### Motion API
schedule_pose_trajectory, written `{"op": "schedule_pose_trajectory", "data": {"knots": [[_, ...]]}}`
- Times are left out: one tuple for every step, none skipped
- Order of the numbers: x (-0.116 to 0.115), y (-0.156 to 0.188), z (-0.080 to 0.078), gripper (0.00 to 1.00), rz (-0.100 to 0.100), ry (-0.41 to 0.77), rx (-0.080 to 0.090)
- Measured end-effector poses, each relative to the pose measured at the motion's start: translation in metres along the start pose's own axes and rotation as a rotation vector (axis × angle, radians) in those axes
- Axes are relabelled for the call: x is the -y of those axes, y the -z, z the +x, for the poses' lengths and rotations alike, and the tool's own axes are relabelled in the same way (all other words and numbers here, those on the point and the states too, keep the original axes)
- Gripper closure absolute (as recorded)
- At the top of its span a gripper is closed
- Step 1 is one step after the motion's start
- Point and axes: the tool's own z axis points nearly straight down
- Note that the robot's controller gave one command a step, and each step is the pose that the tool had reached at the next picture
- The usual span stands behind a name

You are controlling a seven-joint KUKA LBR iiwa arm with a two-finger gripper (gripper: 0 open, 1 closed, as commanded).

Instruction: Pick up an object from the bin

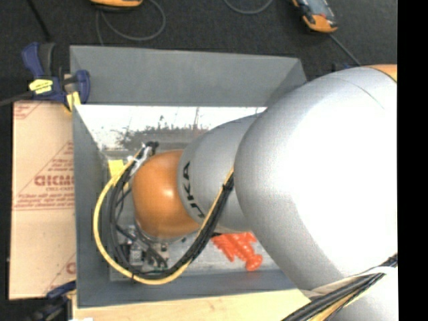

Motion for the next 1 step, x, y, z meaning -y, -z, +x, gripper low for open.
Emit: {"op": "schedule_pose_trajectory", "data": {"knots": [[0.0, 0.0, 0.0, 1.0, 0.0, -0.002, 0.0]]}}
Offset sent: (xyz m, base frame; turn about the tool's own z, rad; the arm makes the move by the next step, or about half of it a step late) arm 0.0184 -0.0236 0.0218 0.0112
